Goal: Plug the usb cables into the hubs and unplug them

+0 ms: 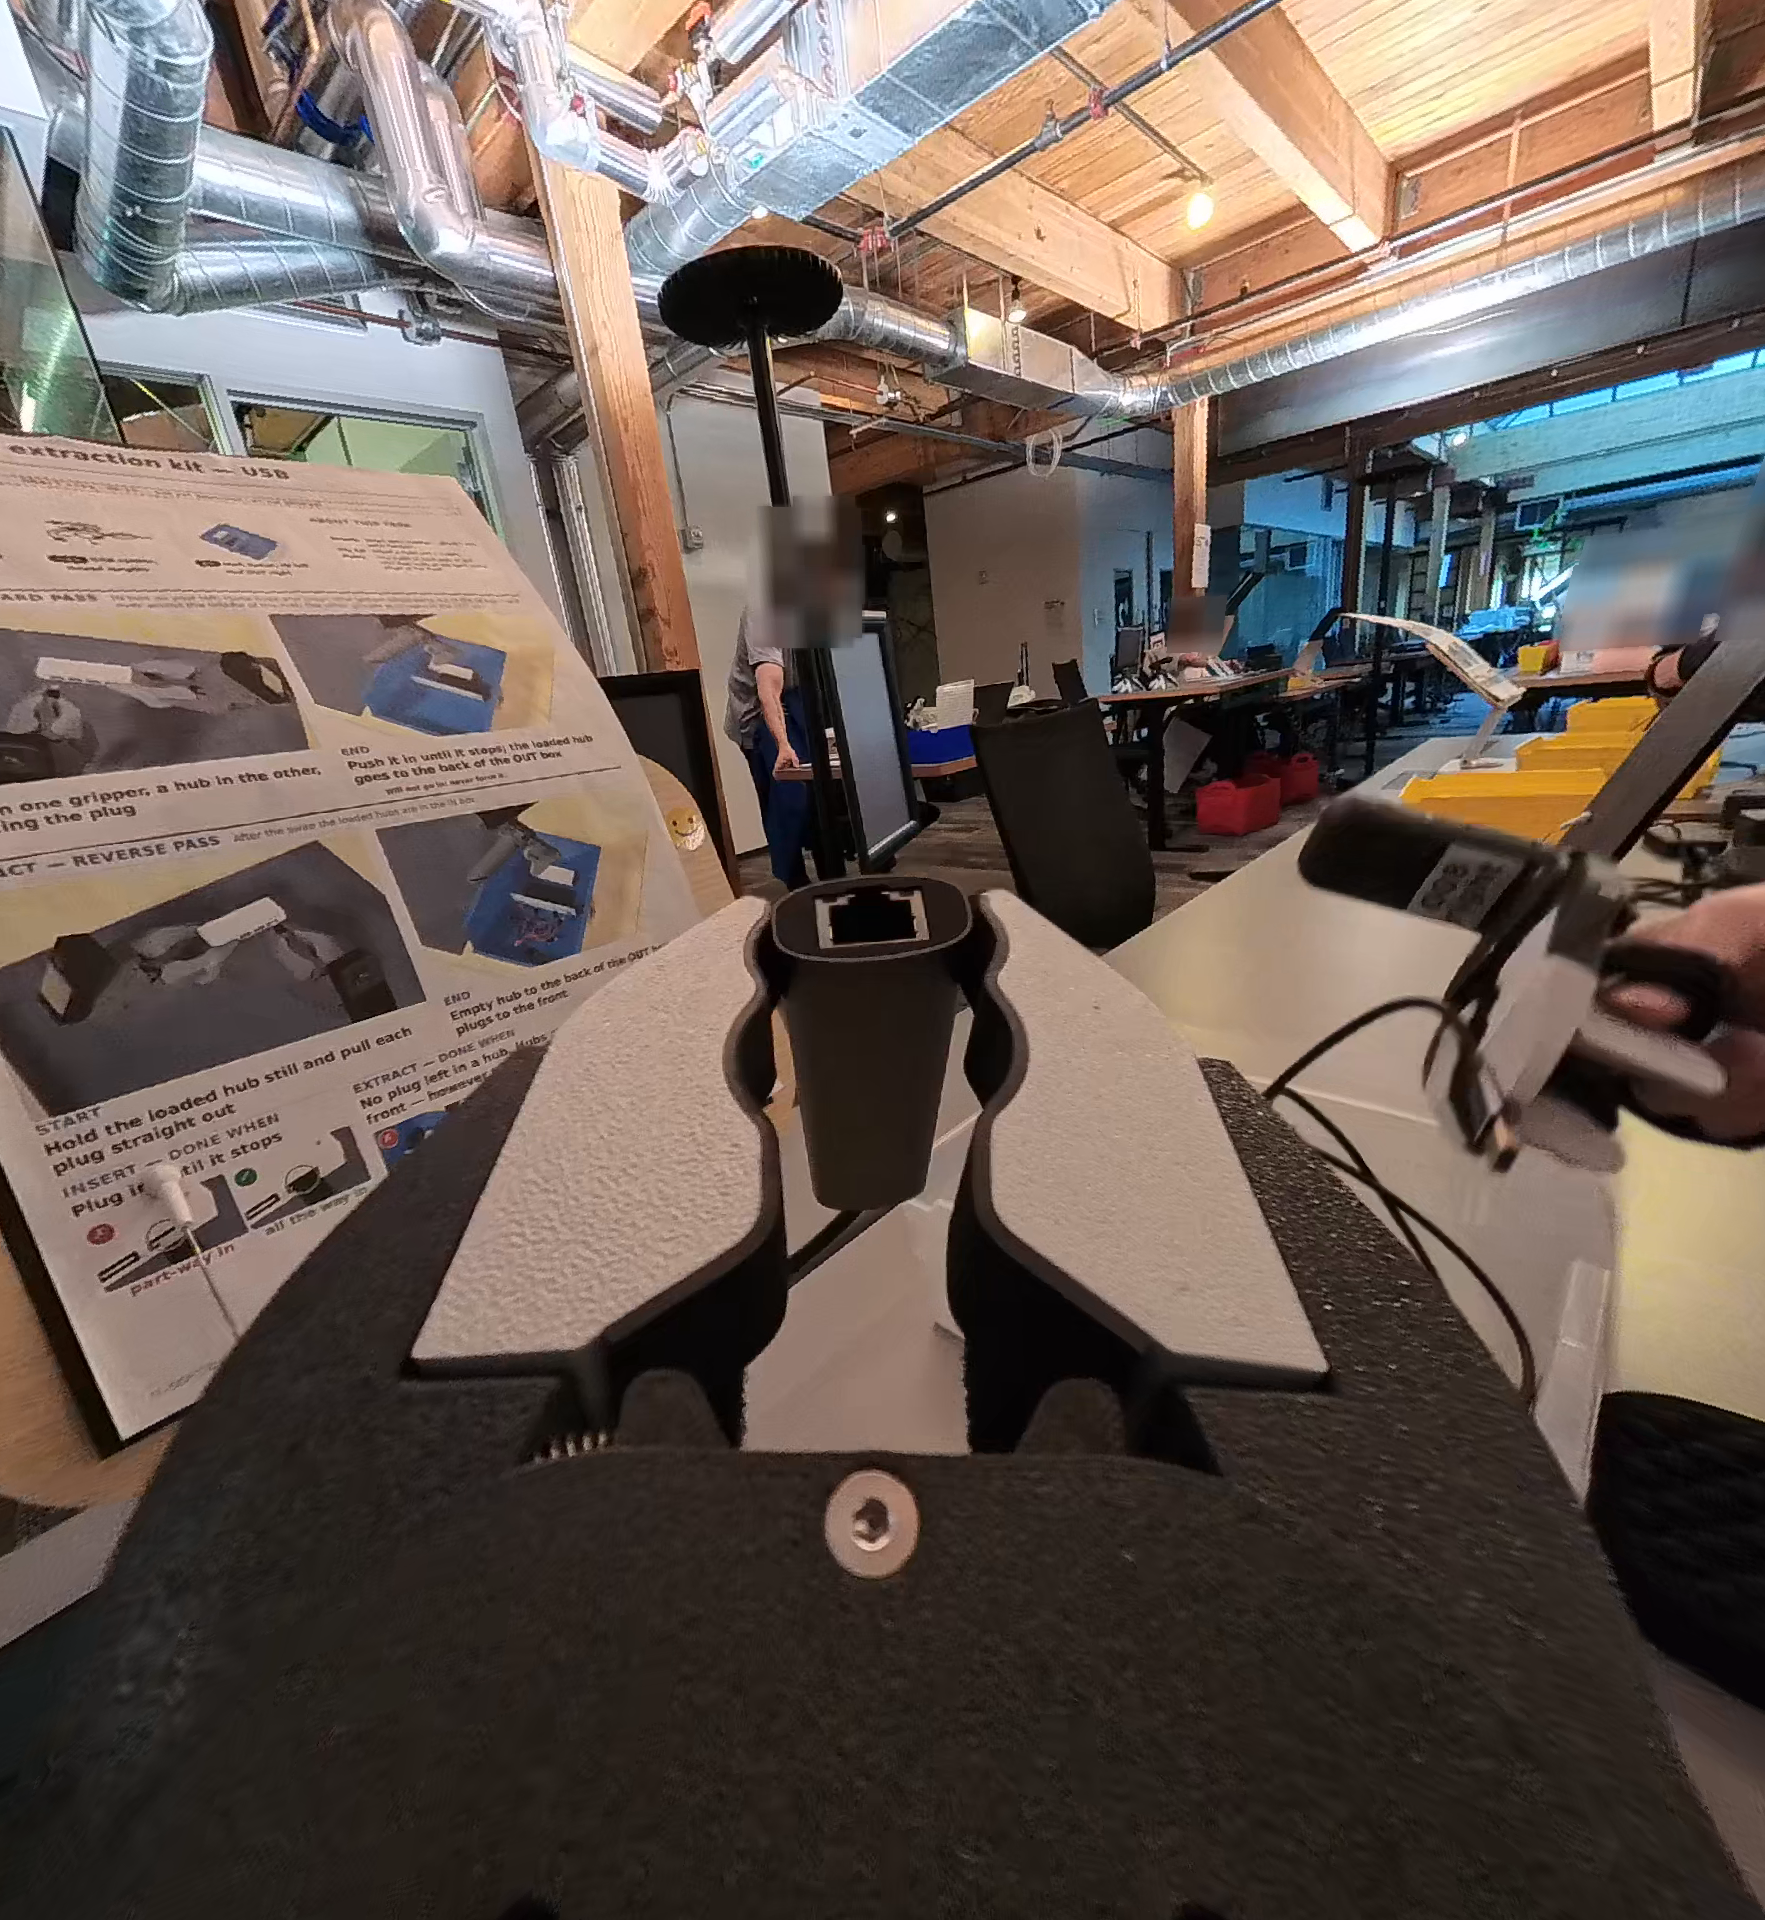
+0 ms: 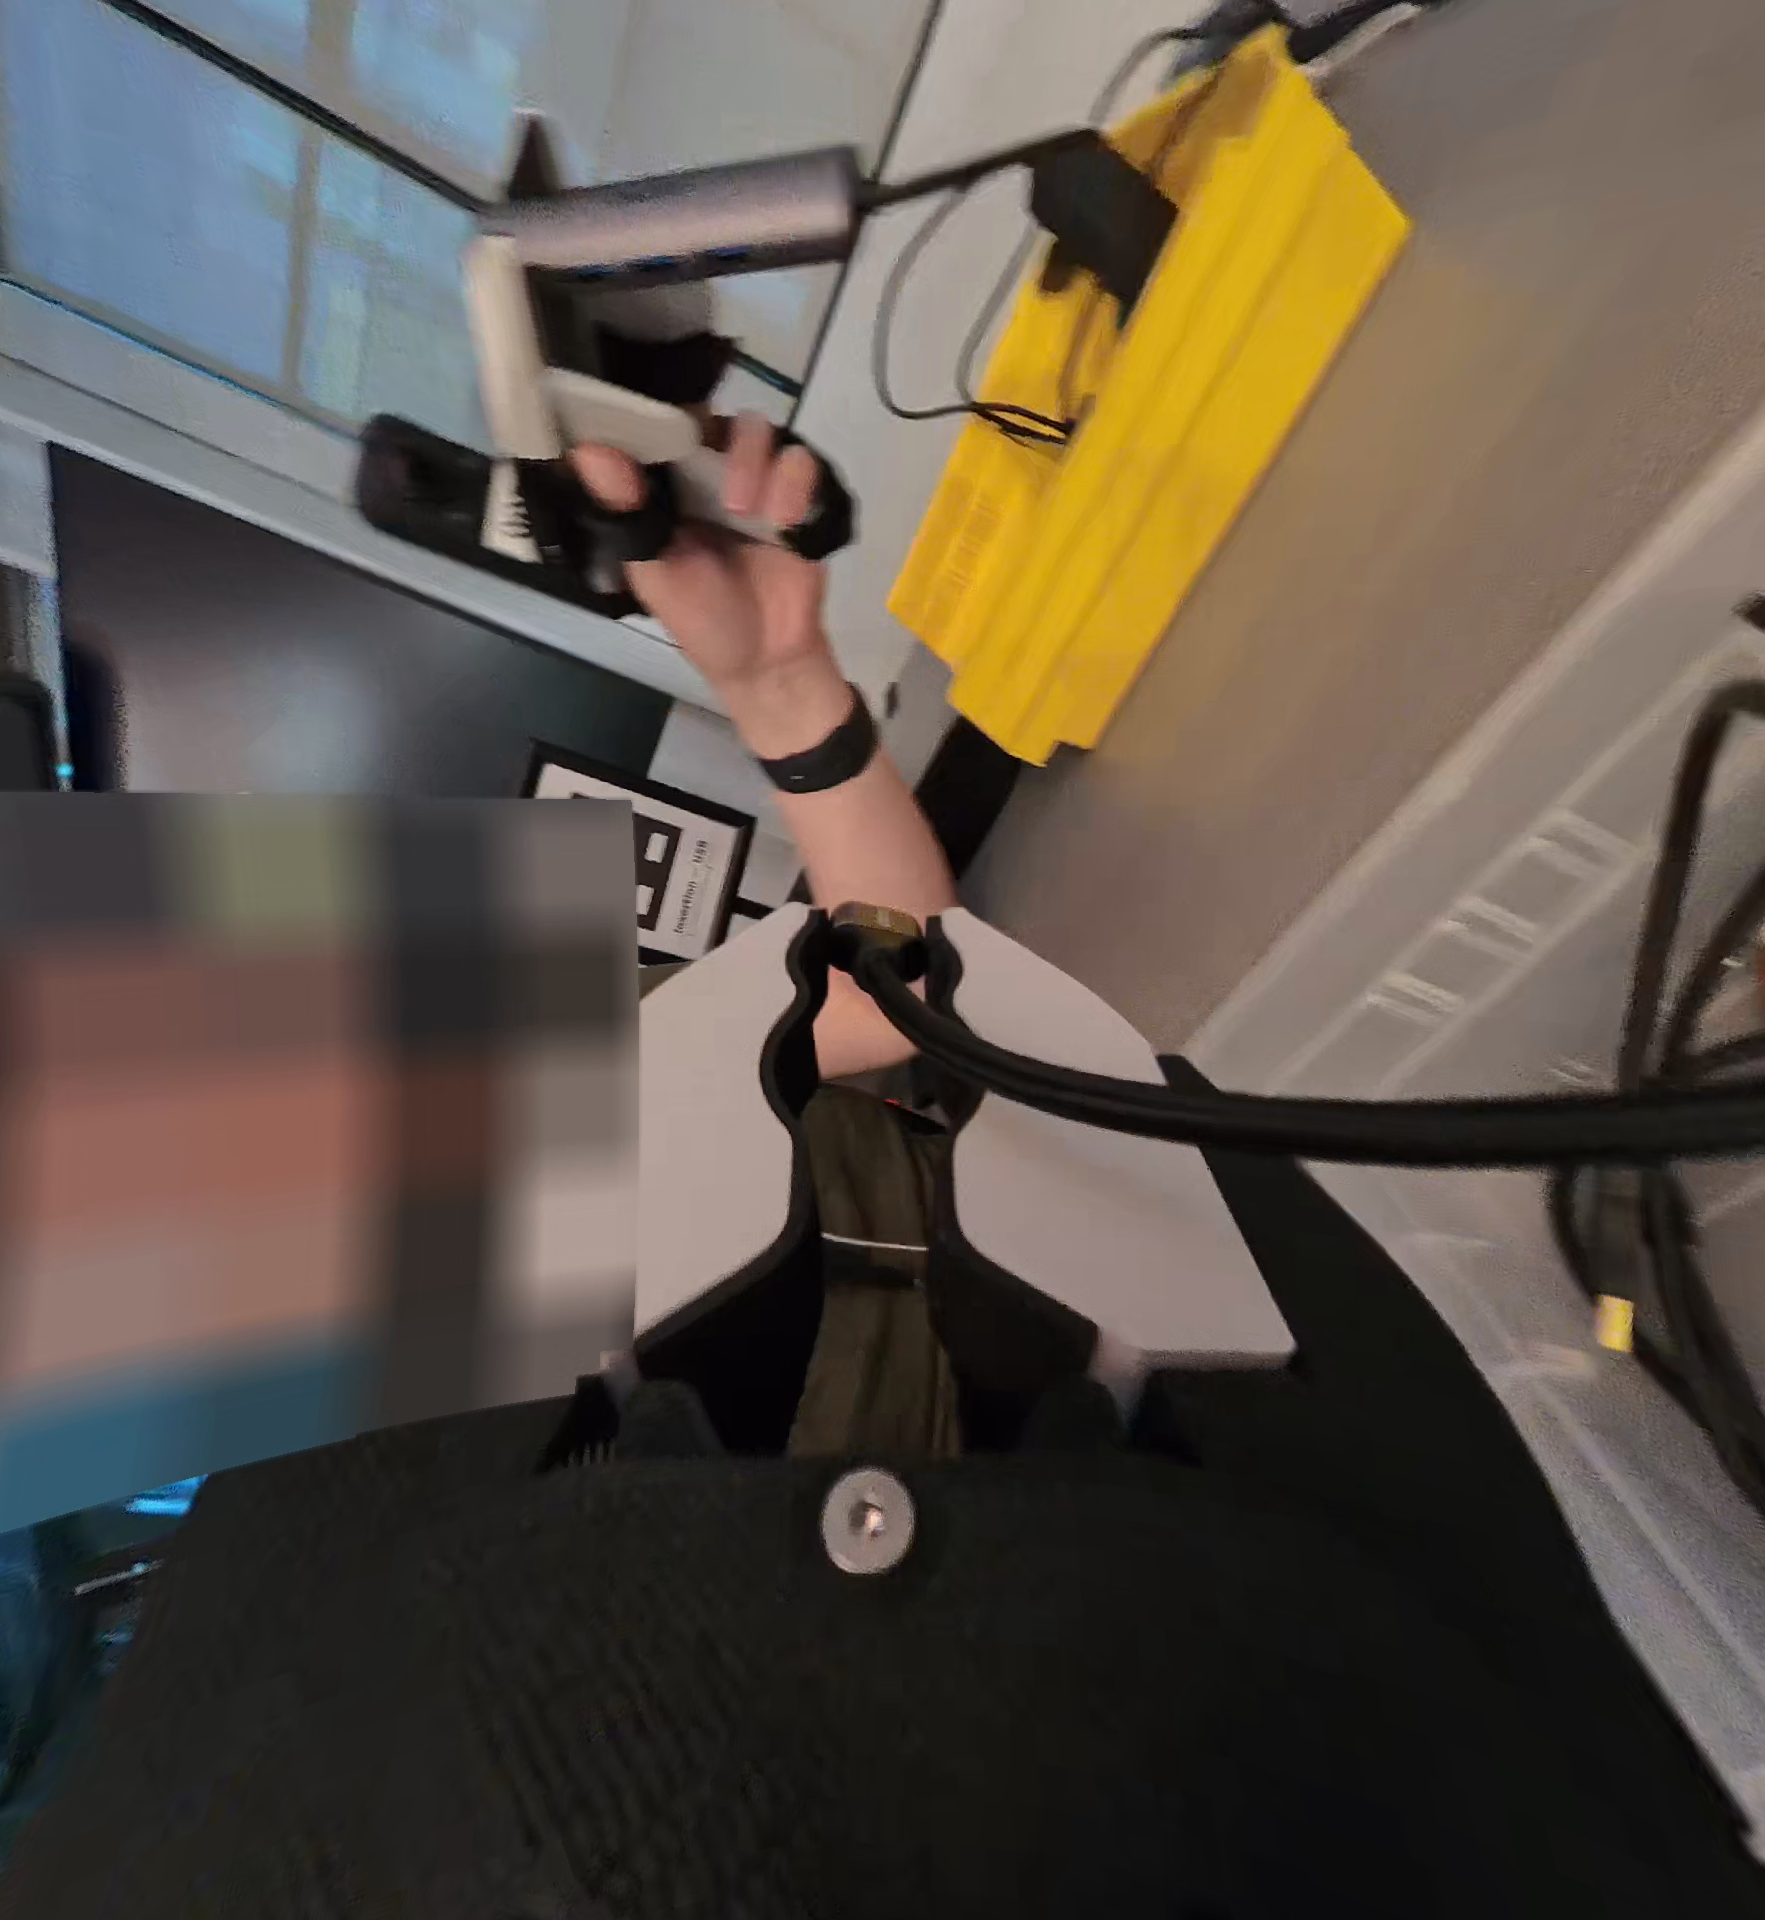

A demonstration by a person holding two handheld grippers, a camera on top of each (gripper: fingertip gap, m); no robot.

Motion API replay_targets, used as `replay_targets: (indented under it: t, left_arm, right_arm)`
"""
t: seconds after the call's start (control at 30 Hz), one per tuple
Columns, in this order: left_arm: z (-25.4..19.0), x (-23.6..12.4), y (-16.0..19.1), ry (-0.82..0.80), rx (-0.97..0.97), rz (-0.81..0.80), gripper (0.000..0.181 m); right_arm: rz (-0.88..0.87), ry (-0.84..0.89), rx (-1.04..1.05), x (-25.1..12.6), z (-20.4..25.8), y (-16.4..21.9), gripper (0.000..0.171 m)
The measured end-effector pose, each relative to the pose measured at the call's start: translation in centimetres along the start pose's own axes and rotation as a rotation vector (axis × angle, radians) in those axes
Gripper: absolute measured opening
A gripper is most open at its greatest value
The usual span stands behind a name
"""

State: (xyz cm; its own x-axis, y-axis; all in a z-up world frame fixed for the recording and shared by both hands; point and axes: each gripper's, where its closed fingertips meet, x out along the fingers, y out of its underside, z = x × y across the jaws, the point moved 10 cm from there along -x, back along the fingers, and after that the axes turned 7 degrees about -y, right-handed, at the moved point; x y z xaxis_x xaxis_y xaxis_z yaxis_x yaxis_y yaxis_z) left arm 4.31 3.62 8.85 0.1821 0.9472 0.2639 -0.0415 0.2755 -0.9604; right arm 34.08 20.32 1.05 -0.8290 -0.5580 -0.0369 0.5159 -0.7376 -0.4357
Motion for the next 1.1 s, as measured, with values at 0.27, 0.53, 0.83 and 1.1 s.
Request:
replay_targets:
  t: [0.27, 0.53, 0.83, 1.1]
  left_arm:
    - [-0.3, 0.0, -0.5, 0.041, -0.027, -0.027, 0.033]
    - [0.1, -0.8, -1.1, 0.051, -0.049, -0.055, 0.033]
    - [0.0, -0.9, -1.3, 0.058, -0.043, -0.058, 0.033]
    - [-0.6, -0.6, -1.2, 0.068, -0.011, -0.038, 0.033]
  right_arm:
    - [0.097, -0.011, 0.017, 0.5, 5.6, -0.6, 0.018]
    - [0.067, -0.032, 0.250, 1.7, 0.4, 1.5, 0.018]
    - [0.267, 0.470, 0.519, -1.8, -7.1, 2.0, 0.014]
    - [0.435, 0.817, 0.436, -2.1, -4.8, -0.8, 0.033]
